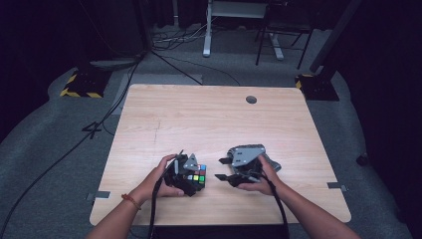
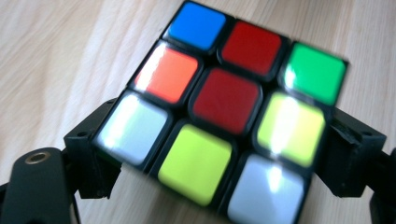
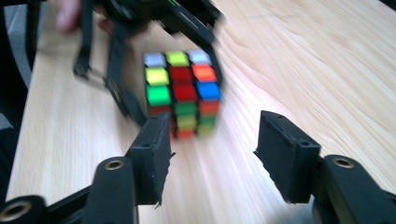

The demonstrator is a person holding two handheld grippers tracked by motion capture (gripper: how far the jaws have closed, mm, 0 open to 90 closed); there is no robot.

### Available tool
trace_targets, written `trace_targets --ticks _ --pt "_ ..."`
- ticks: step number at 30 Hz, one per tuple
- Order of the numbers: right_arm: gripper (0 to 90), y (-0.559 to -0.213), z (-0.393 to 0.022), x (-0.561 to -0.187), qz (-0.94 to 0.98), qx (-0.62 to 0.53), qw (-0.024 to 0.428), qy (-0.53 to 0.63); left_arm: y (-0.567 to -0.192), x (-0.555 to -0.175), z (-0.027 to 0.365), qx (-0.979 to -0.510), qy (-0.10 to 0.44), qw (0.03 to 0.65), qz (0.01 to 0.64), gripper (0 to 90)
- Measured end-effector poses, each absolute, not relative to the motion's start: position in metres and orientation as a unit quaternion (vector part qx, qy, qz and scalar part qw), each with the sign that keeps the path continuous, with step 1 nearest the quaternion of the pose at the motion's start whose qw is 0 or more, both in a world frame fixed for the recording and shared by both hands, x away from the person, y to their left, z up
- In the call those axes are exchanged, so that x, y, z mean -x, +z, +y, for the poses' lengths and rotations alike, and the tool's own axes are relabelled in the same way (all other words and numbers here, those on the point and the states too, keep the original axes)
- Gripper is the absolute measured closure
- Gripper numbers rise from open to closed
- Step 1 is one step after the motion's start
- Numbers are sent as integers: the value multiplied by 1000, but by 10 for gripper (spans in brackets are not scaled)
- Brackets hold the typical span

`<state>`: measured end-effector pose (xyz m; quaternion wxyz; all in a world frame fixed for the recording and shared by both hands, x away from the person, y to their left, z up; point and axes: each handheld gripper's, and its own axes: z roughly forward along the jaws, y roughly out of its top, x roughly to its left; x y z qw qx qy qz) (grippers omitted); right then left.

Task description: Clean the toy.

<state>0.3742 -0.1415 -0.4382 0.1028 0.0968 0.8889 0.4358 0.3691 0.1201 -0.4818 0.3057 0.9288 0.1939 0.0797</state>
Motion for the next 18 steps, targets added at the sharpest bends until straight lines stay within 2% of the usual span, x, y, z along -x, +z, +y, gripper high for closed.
trace_targets --ticks 5,8,10,16,18 --pt "401 -438 -191 -384 893 -142 132 405 -480 -368 141 -922 92 304 222 157" --pt "389 -449 -212 -393 899 -174 124 383 -481 -368 154 -913 102 304 251 158" --pt "375 -459 -220 -396 907 -183 132 355 -481 -369 159 -911 110 301 261 160" --pt "346 -477 -233 -407 912 -206 117 334 -484 -376 172 -899 121 294 302 178" --pt "346 -481 -234 -409 912 -211 112 334 -485 -375 175 -898 100 311 294 165"
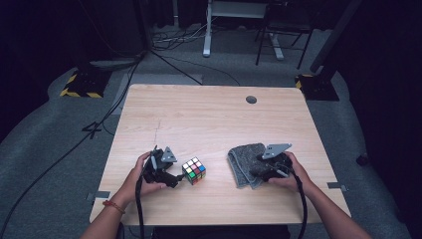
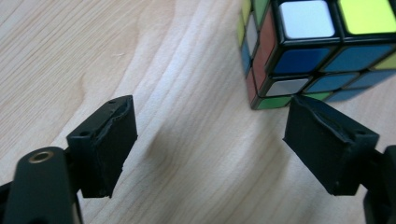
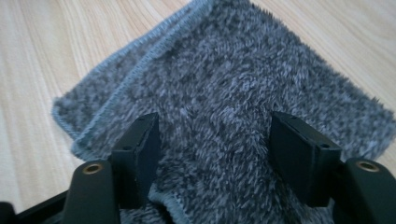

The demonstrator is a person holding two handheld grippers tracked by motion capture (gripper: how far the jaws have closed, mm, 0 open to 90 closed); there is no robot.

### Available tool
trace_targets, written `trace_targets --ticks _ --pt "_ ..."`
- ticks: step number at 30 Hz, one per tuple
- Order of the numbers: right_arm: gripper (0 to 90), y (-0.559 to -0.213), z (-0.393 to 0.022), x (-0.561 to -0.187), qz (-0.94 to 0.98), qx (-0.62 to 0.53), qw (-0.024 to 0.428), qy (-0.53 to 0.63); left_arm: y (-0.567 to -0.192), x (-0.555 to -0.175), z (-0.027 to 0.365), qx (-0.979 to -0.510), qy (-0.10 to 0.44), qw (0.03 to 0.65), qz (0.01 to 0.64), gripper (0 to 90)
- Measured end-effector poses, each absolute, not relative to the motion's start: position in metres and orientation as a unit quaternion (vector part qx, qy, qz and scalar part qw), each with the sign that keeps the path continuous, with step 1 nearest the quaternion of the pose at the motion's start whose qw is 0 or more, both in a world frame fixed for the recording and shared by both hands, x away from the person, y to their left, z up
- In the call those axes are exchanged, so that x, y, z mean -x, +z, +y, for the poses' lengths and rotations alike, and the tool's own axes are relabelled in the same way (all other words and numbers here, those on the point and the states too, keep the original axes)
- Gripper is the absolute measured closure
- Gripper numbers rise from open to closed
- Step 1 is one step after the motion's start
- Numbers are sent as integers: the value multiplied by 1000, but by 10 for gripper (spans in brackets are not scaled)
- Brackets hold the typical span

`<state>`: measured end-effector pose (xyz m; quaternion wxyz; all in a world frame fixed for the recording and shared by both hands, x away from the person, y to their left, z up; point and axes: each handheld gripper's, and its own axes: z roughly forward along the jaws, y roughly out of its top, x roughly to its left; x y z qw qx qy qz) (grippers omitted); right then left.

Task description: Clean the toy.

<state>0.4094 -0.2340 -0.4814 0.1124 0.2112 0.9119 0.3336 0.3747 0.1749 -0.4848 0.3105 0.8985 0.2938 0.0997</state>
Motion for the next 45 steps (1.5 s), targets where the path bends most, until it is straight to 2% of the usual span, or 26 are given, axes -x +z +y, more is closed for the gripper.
trace_targets --ticks 4,11,15,17,25,35,38,40,45 --pt "348 -486 -236 -413 910 -217 96 340 -488 -367 166 -905 90 319 266 159" --pt "354 -487 -236 -411 909 -218 102 341 -493 -367 140 -899 92 324 281 157" --pt "354 -488 -236 -410 907 -220 106 342 -494 -366 131 -897 69 331 286 161" --pt "354 -488 -236 -409 907 -220 108 343 -494 -361 127 -900 88 321 282 154" --pt "354 -488 -236 -409 906 -220 109 344 -489 -363 118 -893 91 340 280 153" --pt "354 -489 -237 -409 906 -219 106 346 -492 -373 106 -909 93 337 229 127" --pt "354 -489 -237 -409 906 -219 106 346 -490 -371 108 -915 83 330 219 141" --pt "354 -489 -237 -409 906 -219 107 346 -488 -368 113 -913 74 336 221 209" --pt "354 -489 -237 -409 906 -219 108 346 -488 -359 124 -917 71 329 214 264"
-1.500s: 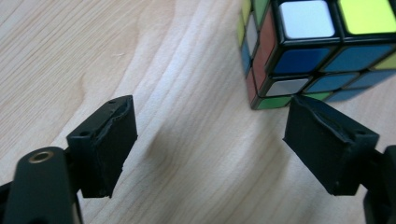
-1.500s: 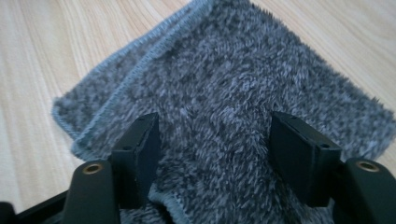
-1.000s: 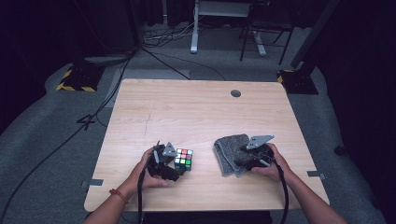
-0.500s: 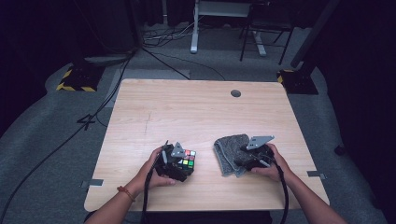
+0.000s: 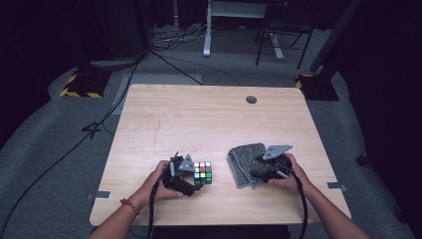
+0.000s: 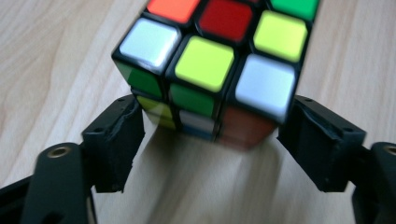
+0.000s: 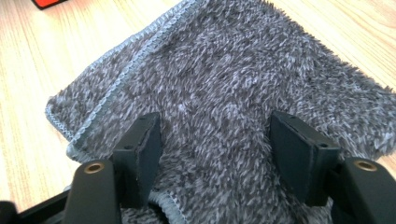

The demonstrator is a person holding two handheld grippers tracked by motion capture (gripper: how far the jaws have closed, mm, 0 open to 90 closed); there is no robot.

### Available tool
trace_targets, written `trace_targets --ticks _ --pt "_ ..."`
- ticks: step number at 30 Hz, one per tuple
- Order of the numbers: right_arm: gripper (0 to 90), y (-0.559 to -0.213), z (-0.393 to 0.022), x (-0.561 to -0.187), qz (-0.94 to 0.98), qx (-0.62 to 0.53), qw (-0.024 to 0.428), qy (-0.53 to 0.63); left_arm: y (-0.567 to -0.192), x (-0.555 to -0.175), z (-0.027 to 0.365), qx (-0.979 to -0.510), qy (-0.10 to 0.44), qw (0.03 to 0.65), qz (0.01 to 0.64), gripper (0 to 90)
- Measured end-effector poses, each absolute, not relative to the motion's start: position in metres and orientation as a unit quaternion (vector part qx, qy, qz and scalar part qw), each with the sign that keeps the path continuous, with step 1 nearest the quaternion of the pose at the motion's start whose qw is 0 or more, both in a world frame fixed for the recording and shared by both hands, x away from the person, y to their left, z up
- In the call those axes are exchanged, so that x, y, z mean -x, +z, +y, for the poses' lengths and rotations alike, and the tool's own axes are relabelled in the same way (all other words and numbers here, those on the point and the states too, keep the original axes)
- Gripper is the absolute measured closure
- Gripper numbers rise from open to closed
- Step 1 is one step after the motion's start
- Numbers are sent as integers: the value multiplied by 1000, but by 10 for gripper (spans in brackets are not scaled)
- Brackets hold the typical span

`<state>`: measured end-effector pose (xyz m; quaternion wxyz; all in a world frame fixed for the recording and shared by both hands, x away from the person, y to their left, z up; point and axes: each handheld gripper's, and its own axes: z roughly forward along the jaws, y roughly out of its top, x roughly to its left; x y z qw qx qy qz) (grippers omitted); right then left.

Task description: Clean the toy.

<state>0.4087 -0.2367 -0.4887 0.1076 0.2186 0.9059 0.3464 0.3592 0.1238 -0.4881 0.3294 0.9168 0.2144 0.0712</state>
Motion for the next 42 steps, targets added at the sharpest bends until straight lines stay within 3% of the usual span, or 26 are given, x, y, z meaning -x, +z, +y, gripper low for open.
trace_targets --ticks 5,8,14,19,20,26,42 --pt "353 -489 -236 -408 906 -219 109 346 -486 -357 126 -910 84 338 227 259" --pt "353 -489 -236 -408 906 -219 109 346 -486 -363 122 -902 83 344 247 150" --pt "363 -489 -237 -408 905 -220 108 348 -492 -369 106 -915 86 323 226 159" --pt "535 -488 -236 -406 907 -207 106 351 -494 -372 102 -916 79 334 208 232" --pt "594 -487 -236 -405 907 -205 106 352 -494 -372 101 -916 79 337 202 302" --pt "770 -486 -236 -404 906 -198 117 356 -492 -372 99 -921 79 335 185 326" --pt "807 -451 -247 -393 873 -182 134 433 -462 -379 86 -920 92 351 149 338"
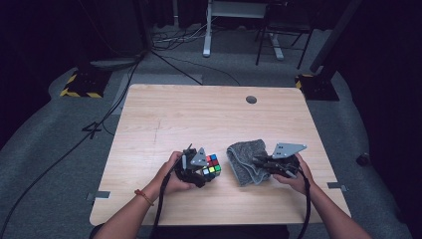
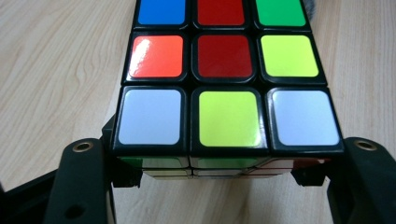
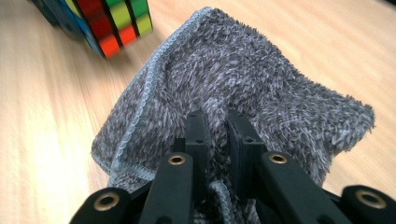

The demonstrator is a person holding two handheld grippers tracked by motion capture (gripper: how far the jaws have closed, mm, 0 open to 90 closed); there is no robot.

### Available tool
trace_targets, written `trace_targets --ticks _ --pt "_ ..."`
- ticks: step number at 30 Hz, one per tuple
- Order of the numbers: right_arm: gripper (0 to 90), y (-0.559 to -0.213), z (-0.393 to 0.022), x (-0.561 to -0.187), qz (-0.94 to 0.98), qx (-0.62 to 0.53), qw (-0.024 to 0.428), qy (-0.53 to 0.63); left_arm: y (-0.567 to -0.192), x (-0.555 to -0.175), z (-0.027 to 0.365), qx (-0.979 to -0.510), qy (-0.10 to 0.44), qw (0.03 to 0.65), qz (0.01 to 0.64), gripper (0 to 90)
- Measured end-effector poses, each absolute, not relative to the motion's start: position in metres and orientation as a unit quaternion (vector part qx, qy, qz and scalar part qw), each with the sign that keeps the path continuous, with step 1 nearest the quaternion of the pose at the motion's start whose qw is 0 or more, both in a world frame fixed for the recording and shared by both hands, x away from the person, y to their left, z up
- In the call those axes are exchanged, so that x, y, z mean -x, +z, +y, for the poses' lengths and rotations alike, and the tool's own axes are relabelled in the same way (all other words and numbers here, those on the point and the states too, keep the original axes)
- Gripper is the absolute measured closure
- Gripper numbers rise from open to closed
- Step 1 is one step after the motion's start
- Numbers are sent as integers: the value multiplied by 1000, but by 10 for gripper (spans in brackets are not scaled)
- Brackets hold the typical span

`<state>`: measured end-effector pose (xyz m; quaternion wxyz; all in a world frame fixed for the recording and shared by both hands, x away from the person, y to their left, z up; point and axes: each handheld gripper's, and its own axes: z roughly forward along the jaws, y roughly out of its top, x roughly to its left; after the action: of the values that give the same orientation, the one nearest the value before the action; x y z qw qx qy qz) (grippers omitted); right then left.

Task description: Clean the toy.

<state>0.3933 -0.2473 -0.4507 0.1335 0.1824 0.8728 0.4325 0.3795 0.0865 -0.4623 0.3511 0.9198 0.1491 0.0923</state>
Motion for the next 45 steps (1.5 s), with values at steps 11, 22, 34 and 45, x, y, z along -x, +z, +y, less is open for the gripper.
trace_targets --ticks 11,22,34,45 --pt "807 -425 -251 -382 852 -158 126 482 -461 -386 71 -929 88 335 133 338" --pt "807 -416 -230 -376 857 -121 104 489 -461 -387 62 -930 97 331 125 338" --pt "806 -414 -185 -374 888 -87 94 440 -454 -382 46 -933 113 320 116 338" --pt "804 -412 -150 -377 900 -70 105 416 -455 -380 38 -938 120 303 120 339"
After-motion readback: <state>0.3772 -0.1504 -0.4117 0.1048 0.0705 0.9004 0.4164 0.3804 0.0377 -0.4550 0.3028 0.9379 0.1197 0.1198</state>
